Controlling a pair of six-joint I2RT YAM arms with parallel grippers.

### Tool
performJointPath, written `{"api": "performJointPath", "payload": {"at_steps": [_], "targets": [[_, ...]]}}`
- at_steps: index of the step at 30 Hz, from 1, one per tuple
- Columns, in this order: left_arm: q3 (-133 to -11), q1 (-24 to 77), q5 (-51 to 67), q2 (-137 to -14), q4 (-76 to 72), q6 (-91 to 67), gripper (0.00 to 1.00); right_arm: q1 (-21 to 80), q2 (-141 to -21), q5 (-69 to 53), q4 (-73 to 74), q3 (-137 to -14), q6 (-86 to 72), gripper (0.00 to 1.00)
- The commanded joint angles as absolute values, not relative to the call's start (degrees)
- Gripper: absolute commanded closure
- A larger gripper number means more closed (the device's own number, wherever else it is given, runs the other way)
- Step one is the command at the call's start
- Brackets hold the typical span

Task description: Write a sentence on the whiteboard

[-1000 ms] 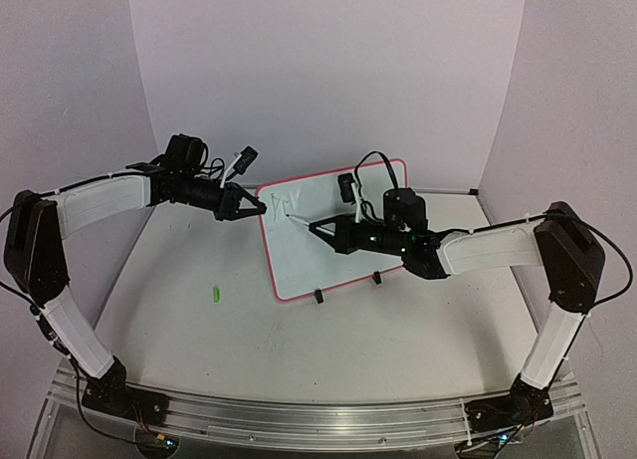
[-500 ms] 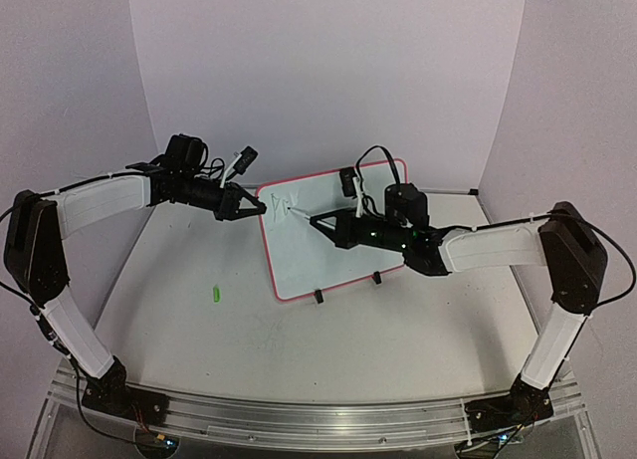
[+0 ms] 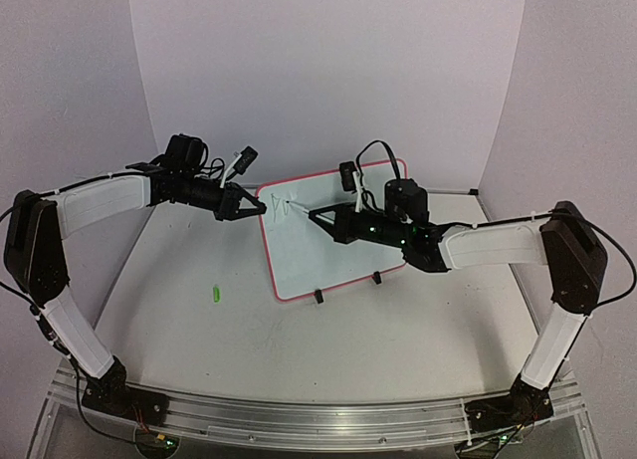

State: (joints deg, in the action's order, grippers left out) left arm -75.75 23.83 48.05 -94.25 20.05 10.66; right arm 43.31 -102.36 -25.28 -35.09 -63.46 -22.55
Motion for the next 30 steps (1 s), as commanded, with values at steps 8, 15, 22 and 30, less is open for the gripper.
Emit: {"api": "performJointPath", "payload": {"at_steps": [8, 15, 22, 30], "targets": [[-77.4, 24.7, 47.3, -94.1, 23.6, 12.9, 1.0, 42.9, -96.8, -28.2, -36.3, -62.6, -23.0, 1.0], [-77.4, 24.6, 47.2, -94.0, 23.6, 13.0, 1.0, 42.8, -92.3, -28.8, -33.9, -60.0, -23.3, 1.0], [-77.3, 24.8, 46.8, -94.0, 23.9, 13.1, 1.0, 40.9, -91.9, -32.2, -33.1, -58.8, -23.3, 1.0], [-77.5, 25.0, 46.5, -94.0, 24.3, 13.3, 1.0, 40.6, -95.4, -34.6, -33.2, -61.5, -22.8, 1.0]]}}
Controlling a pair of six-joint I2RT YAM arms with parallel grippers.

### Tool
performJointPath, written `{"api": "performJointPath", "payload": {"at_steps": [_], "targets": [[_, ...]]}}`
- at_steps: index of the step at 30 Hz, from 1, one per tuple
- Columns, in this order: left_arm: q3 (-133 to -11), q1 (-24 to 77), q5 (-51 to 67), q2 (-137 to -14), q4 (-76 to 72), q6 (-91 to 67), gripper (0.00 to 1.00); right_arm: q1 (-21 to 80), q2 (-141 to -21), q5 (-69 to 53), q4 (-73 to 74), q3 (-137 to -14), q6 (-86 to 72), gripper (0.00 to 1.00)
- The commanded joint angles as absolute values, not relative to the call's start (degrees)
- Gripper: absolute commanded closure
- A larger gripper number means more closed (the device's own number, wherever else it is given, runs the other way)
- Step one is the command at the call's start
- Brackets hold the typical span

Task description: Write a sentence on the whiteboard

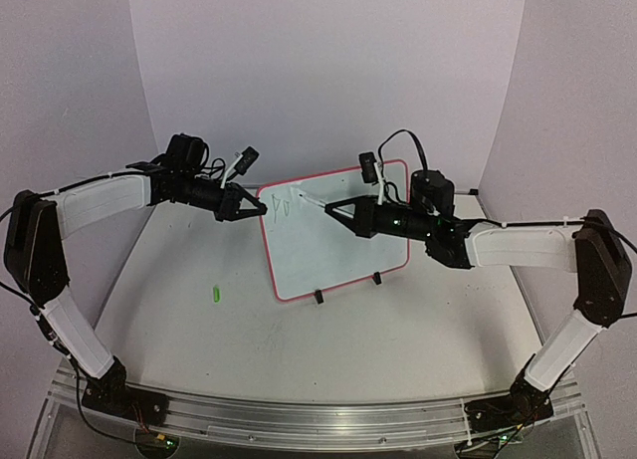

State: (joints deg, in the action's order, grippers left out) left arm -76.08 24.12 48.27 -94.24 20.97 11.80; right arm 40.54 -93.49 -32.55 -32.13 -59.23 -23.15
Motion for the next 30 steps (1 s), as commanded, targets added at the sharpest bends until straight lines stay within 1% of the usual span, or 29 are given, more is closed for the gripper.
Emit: {"api": "performJointPath", "payload": {"at_steps": [1, 16, 30], "targets": [[-77.5, 25.0, 46.5, -94.0, 24.3, 13.4, 1.0, 40.6, -95.7, -34.5, -33.2, -61.8, -22.7, 1.0], [-77.7, 25.0, 46.2, -94.2, 24.5, 13.6, 1.0, 40.6, -98.9, -28.4, -34.0, -63.7, -23.4, 1.0], [-77.8, 25.0, 46.3, -94.3, 24.6, 13.6, 1.0, 40.6, -101.1, -28.3, -33.4, -65.8, -23.0, 1.0]]}}
